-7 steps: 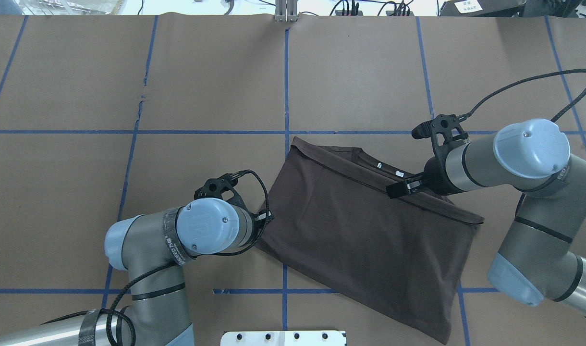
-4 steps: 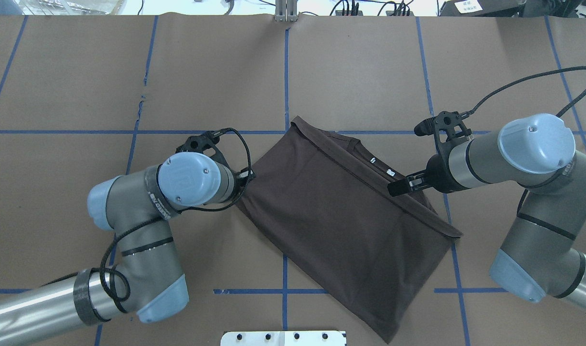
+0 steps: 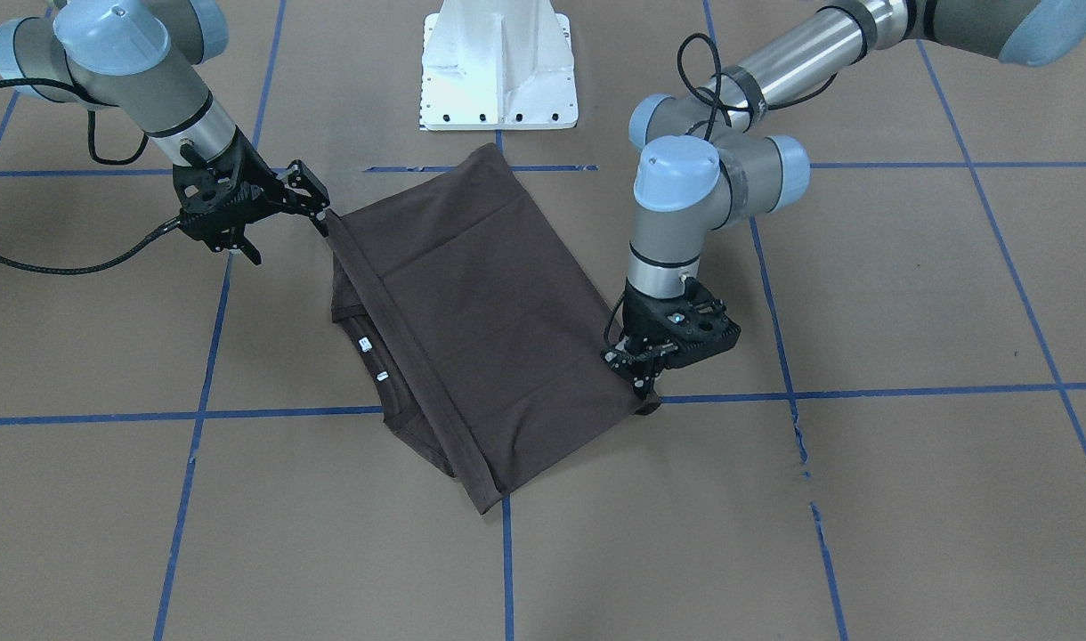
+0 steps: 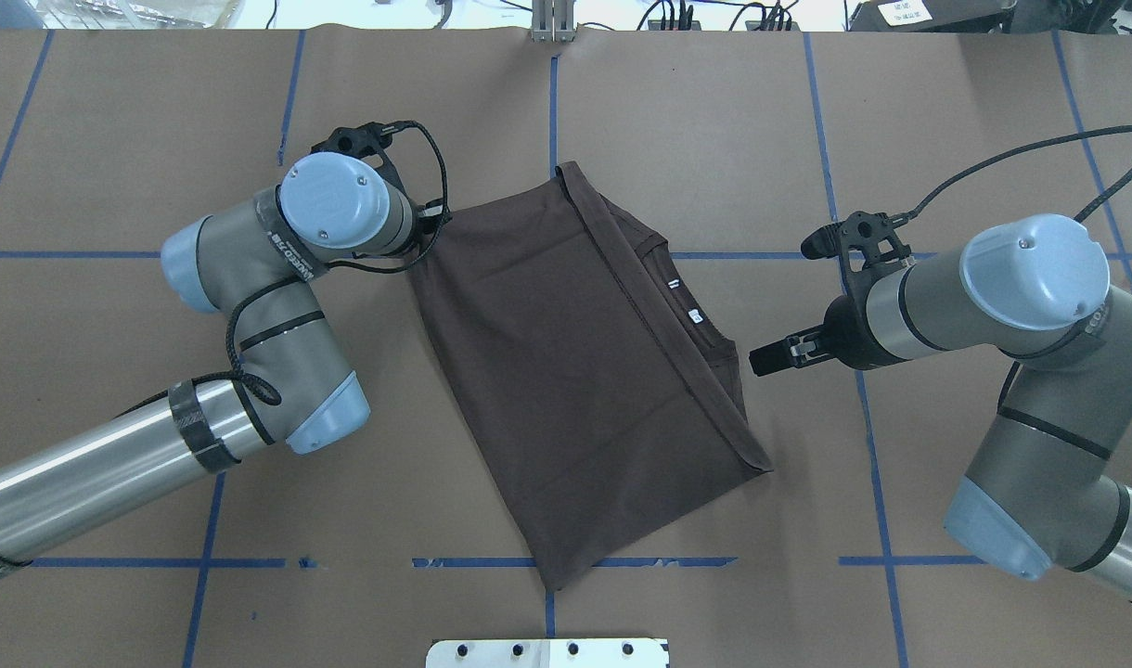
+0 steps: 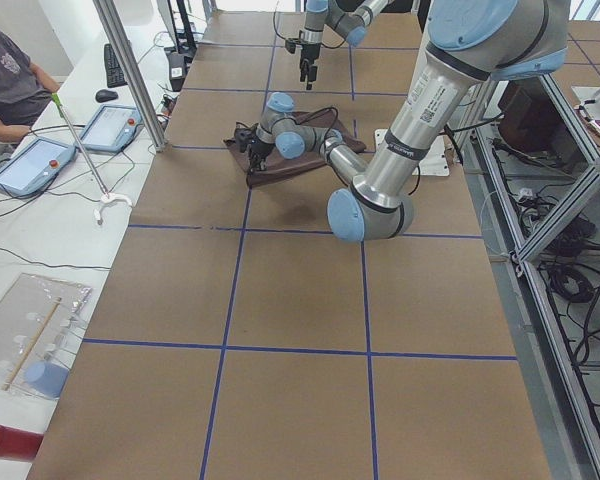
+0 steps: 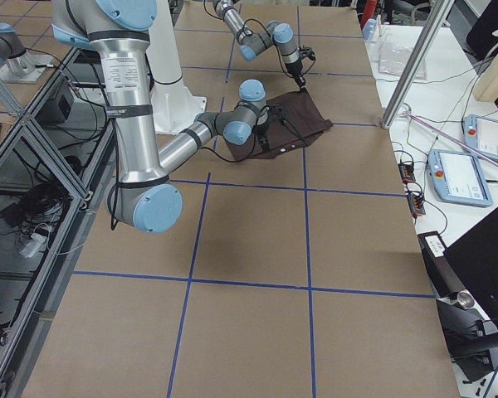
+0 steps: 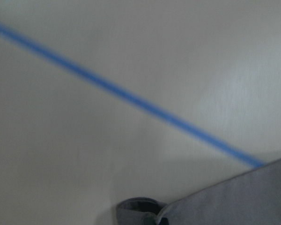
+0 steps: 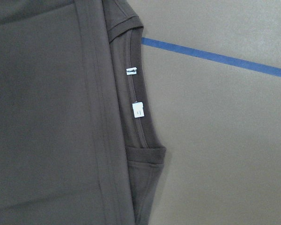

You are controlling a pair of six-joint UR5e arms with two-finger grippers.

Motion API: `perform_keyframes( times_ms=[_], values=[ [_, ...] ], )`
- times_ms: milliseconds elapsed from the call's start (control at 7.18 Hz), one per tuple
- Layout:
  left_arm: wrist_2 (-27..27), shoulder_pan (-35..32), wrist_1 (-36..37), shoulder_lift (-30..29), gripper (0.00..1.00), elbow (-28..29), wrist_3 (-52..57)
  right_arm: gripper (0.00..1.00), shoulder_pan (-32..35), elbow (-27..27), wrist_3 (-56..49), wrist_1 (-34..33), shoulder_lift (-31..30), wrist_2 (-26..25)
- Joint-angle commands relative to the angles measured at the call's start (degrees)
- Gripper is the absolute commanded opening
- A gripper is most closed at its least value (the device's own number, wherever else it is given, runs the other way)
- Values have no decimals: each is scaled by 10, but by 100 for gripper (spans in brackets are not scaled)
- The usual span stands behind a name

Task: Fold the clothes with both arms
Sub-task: 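Grasp the shirt edges with both grippers and rotate it upright, then move the right gripper to the shirt's side edge nearest it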

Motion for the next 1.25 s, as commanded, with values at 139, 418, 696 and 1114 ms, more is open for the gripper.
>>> perform_keyframes(
  times_ms=[139,418,696,1114],
  values=[
    [0,-41,-132,-111,0,192,60,100,1,-1,11,-49,45,0],
    [2,-41,-179,-152,0,246,62,100,1,-5,11,-48,46,-2],
    [35,-41,-180,-150,99,253,102,100,1,-8,11,-49,46,-3],
    [-17,-64,-161,-129,100,194,121,100,-2,-49,43,-62,95,-17]
  ],
)
